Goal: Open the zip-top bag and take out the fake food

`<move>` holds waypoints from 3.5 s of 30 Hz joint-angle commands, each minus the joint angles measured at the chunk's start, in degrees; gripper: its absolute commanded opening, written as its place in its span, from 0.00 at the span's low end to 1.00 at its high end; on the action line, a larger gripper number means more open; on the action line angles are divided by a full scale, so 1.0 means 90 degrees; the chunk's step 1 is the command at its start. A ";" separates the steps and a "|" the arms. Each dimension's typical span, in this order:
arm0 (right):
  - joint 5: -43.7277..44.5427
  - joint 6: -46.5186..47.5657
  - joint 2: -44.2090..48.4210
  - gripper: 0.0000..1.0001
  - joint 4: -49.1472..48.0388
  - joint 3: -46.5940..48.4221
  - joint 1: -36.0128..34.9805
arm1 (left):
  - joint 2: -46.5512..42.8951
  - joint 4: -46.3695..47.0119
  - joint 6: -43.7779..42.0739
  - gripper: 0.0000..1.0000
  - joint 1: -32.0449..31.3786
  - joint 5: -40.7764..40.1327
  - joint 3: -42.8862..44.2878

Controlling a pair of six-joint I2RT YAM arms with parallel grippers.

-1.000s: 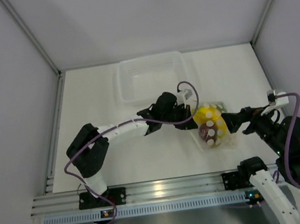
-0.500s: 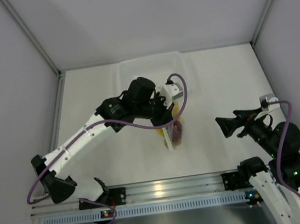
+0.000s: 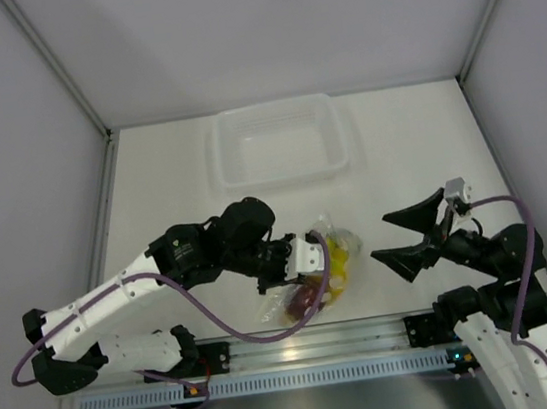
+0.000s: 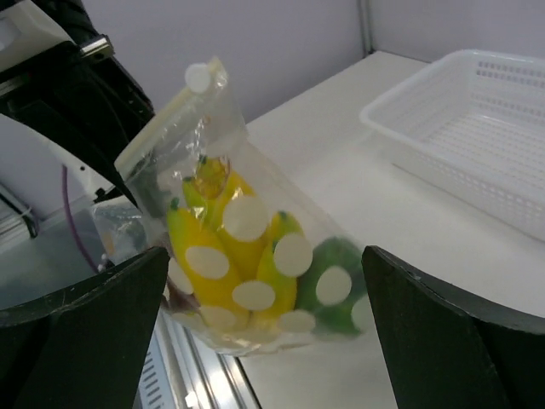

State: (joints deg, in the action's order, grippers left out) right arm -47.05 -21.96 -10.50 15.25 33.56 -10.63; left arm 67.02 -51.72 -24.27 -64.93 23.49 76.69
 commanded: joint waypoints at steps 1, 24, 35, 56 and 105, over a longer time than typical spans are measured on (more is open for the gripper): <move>-0.1158 -0.0304 -0.0141 0.98 -0.1643 -0.0067 0.0019 | -0.0415 0.0122 -0.0584 0.00 -0.0285 0.0261 -0.0170; -0.0946 0.1432 -0.2211 0.77 -0.2984 0.0196 -0.3154 | -0.0289 0.0103 -0.0614 0.00 -0.0403 0.1209 -0.0044; -0.0347 0.2030 -0.2739 0.73 -0.2787 0.0519 -0.3164 | -0.0572 0.0103 -0.0633 0.00 -0.0403 0.1765 -0.0093; -0.1735 0.1717 -0.2573 0.51 -0.2973 0.0743 -0.3281 | -0.0455 0.0112 -0.0575 0.00 -0.0403 0.1873 -0.0025; 0.1496 0.2791 -0.4106 0.00 0.0005 0.2823 -0.3740 | -0.0582 0.1137 -0.0096 0.75 0.0523 -0.0807 -0.0153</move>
State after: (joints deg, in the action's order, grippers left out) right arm -37.28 -0.91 -46.13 11.75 54.57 -42.72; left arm 62.13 -46.15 -26.11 -63.92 13.04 72.38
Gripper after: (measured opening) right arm 0.007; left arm 0.730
